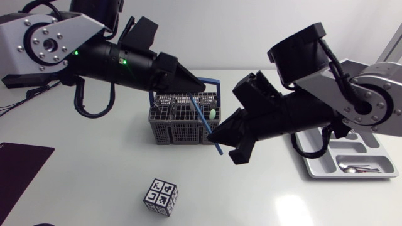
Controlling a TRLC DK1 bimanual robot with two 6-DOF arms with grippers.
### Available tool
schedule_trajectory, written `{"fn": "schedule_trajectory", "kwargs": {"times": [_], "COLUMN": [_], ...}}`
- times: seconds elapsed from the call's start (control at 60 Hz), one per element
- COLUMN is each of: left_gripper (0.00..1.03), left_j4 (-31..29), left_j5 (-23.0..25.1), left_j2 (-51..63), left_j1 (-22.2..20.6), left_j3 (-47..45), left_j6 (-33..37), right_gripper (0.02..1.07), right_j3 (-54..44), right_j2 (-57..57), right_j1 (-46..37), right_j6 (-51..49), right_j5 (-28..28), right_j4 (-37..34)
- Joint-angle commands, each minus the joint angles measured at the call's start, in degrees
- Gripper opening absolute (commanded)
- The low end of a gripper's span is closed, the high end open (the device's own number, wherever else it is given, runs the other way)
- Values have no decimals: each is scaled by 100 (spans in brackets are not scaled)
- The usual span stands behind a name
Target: Transfer all utensils from the basket to the drawer tray.
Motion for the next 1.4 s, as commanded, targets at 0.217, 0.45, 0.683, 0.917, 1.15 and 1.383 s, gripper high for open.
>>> {"fn": "schedule_trajectory", "kwargs": {"times": [0.217, 0.45, 0.683, 0.917, 1.15, 1.383], "left_gripper": [60, 60, 60, 60, 60, 60], "left_j4": [162, 188, 153, 153, 285, 1568], "left_j5": [99, -490, -1624, -2529, -3162, -3759], "left_j2": [-2, 156, 358, 473, 490, 561], "left_j1": [829, 1004, 380, -129, -586, -929], "left_j3": [952, 618, 3, -393, -832, -1623], "left_j6": [-374, 311, 1489, 2377, 3001, 3273], "right_gripper": [7, 7, 7, 8, 9, 22], "right_j3": [-363, -645, -653, -442, -258, -188], "right_j2": [-501, -1002, -519, 861, 1880, 2364], "right_j1": [-414, -2031, -3938, -5010, -5248, -5362], "right_j6": [-239, -432, -555, -740, -687, -775], "right_j5": [-43, -95, 467, 1267, 1706, 1724], "right_j4": [-340, -480, -190, 284, 416, 416]}}
